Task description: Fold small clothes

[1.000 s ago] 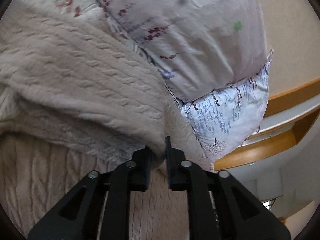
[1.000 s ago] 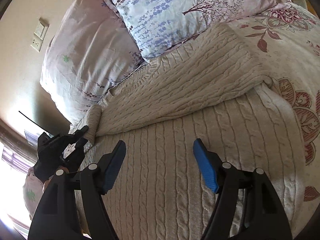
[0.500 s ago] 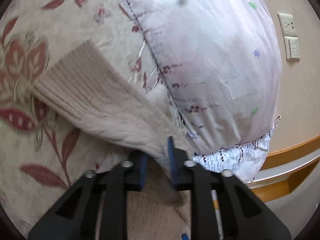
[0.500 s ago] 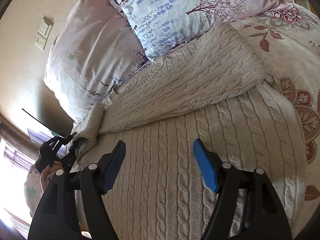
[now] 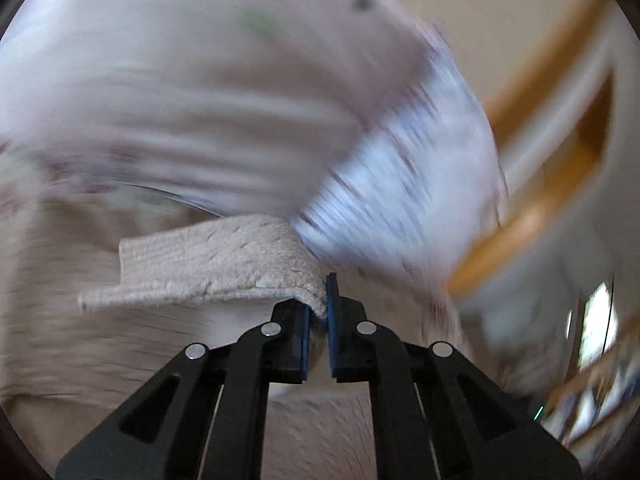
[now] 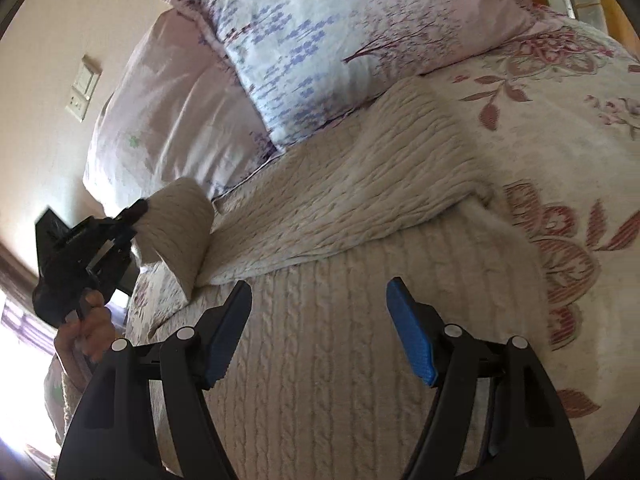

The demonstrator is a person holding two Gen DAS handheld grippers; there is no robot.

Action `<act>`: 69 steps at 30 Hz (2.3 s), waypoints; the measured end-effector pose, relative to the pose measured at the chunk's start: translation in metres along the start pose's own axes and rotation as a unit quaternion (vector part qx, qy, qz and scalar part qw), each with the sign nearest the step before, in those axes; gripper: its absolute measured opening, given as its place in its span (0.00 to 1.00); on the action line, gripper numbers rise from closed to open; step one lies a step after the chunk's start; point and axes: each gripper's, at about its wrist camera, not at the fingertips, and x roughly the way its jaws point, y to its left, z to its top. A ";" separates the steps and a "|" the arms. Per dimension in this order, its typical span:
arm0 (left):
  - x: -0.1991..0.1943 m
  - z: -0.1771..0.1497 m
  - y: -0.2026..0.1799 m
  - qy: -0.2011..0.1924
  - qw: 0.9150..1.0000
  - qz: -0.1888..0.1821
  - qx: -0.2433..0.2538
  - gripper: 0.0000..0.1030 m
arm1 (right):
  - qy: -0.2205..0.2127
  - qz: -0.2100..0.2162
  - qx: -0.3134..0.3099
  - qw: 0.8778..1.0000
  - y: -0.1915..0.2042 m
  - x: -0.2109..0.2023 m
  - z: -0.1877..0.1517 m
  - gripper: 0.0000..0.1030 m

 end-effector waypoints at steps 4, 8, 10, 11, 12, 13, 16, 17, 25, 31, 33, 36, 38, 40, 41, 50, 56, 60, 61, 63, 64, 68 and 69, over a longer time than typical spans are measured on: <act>0.060 -0.035 -0.052 0.094 0.987 0.022 0.128 0.50 | -0.009 -0.016 0.014 1.000 -0.011 -0.008 0.004 0.69; 0.067 -0.060 -0.056 0.125 0.977 0.033 0.171 0.64 | -0.017 -0.018 0.015 1.000 -0.012 -0.016 0.014 0.69; 0.052 -0.059 -0.047 0.123 0.978 0.026 0.164 0.71 | -0.019 -0.014 0.006 1.000 -0.007 -0.018 0.021 0.68; 0.036 -0.057 -0.038 0.114 0.980 0.031 0.163 0.72 | -0.019 -0.012 -0.001 1.000 -0.002 -0.019 0.025 0.66; 0.024 -0.057 -0.033 0.104 0.980 0.039 0.163 0.74 | -0.016 -0.009 -0.018 1.000 0.007 -0.017 0.030 0.64; 0.007 -0.056 -0.022 0.091 0.980 0.057 0.165 0.74 | -0.012 -0.010 -0.031 0.999 0.014 -0.015 0.033 0.63; -0.032 -0.049 0.011 0.059 0.972 0.151 0.168 0.74 | -0.002 -0.026 -0.113 0.993 0.055 -0.002 0.041 0.63; -0.042 -0.048 0.023 0.053 0.967 0.185 0.168 0.74 | 0.001 -0.038 -0.151 0.988 0.073 0.007 0.041 0.63; -0.079 -0.052 0.097 0.068 0.936 0.317 0.137 0.69 | 0.032 -0.125 -0.378 0.917 0.188 0.112 0.017 0.63; -0.074 -0.059 0.113 0.082 0.932 0.329 0.130 0.69 | 0.038 -0.192 -0.366 0.910 0.176 0.156 0.025 0.16; -0.075 -0.062 0.117 0.083 0.933 0.326 0.125 0.69 | 0.023 -0.170 -0.300 0.938 0.155 0.141 0.040 0.10; -0.077 -0.063 0.118 0.080 0.935 0.322 0.124 0.70 | -0.013 -0.151 -0.227 0.962 0.126 0.110 0.053 0.10; -0.076 -0.062 0.119 0.079 0.936 0.320 0.122 0.70 | -0.029 -0.132 -0.169 0.976 0.100 0.085 0.058 0.10; -0.077 -0.062 0.120 0.078 0.938 0.316 0.117 0.71 | -0.017 -0.109 -0.110 0.988 0.071 0.073 0.056 0.12; -0.077 -0.062 0.121 0.078 0.939 0.315 0.115 0.71 | -0.005 -0.099 -0.089 0.991 0.059 0.071 0.054 0.13; -0.079 -0.061 0.123 0.079 0.941 0.312 0.104 0.72 | -0.011 -0.111 -0.023 0.994 0.021 0.061 0.054 0.09; -0.082 -0.062 0.125 0.078 0.944 0.305 0.095 0.72 | 0.001 -0.121 -0.009 0.993 0.007 0.066 0.057 0.09; -0.094 -0.069 0.126 0.075 0.955 0.275 0.079 0.71 | 0.009 -0.089 -0.011 0.996 0.012 0.047 0.056 0.26; -0.101 -0.072 0.125 0.071 0.959 0.264 0.075 0.71 | 0.005 -0.074 -0.013 0.997 0.012 0.035 0.055 0.37; -0.114 -0.079 0.124 0.065 0.965 0.244 0.071 0.71 | -0.012 -0.050 -0.020 0.999 0.008 0.008 0.050 0.66; -0.121 -0.082 0.124 0.063 0.969 0.231 0.066 0.71 | -0.015 -0.041 -0.024 0.999 0.006 -0.001 0.048 0.66; -0.150 -0.099 0.129 0.050 0.983 0.172 0.028 0.67 | -0.003 -0.010 -0.009 1.000 -0.024 -0.039 0.033 0.66; -0.157 -0.103 0.131 0.050 0.987 0.155 0.016 0.64 | -0.001 -0.008 -0.002 1.000 -0.033 -0.046 0.028 0.66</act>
